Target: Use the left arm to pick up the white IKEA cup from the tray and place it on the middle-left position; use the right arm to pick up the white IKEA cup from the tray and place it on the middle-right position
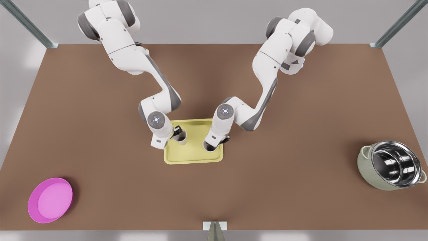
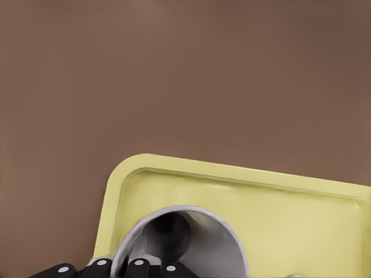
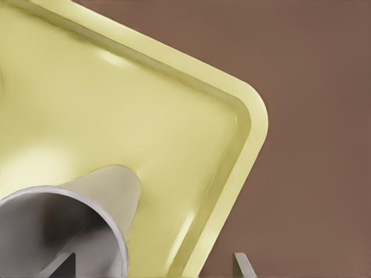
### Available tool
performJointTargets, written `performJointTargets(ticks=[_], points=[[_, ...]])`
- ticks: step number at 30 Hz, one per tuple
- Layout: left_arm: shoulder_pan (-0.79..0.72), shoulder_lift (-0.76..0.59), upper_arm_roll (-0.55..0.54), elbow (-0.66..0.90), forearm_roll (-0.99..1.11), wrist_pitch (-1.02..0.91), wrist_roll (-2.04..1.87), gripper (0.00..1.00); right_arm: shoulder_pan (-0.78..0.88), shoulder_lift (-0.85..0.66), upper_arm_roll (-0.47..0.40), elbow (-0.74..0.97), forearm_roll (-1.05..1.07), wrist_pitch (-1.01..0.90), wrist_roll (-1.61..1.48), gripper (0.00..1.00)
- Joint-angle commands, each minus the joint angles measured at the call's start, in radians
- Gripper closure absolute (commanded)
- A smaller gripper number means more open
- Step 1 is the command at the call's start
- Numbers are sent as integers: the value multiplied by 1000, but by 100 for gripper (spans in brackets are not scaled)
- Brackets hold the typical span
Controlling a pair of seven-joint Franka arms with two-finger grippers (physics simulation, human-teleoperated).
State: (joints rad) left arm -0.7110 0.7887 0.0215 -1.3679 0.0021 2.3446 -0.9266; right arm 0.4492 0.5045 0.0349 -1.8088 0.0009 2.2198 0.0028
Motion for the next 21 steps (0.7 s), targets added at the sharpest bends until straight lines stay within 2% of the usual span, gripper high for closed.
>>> performJointTargets(ticks=[1, 3, 6, 9, 12, 14, 16, 17, 18, 19, 20, 21], points=[[63, -51, 3, 3, -14, -94, -54, 96, 0, -1, 0, 3, 14, 6, -7, 0], [261, -125, -9, 6, -62, -248, 124, 96, 2, 2, 3, 2, 33, 6, -6, 0], [465, -86, -3, 24, -54, -254, 557, 96, 6, 11, 3, 5, 34, 23, -4, 1], [518, -8, -2, 24, -47, -150, 813, 96, 6, 20, 3, 9, 34, 44, -1, 1], [522, 49, -2, 26, -45, -47, 844, 96, 6, 42, 3, 11, 50, 60, 2, 6], [521, 52, -3, 32, 47, -33, 842, 96, 8, 51, 5, 5, 56, 49, 8, 18], [519, 60, -3, 32, 47, -31, 836, 96, 6, 54, 16, 0, 100, 0, 0, 41], [519, 61, -3, 32, 47, -31, 839, 89, 6, 54, 16, 0, 134, -12, -4, 60], [519, 60, -3, 33, 47, -31, 845, 7, 6, 54, 22, 2, 136, -26, -4, 76], [521, 60, -3, 32, 45, -21, 844, 0, 6, 52, 23, 6, 142, -46, -3, 90], [521, 60, -3, 29, 45, -21, 844, 0, 6, 51, 26, 8, 142, -55, -1, 99], [522, 60, -3, 29, 45, -21, 845, 0, 6, 49, 30, 9, 142, -65, -1, 100]])
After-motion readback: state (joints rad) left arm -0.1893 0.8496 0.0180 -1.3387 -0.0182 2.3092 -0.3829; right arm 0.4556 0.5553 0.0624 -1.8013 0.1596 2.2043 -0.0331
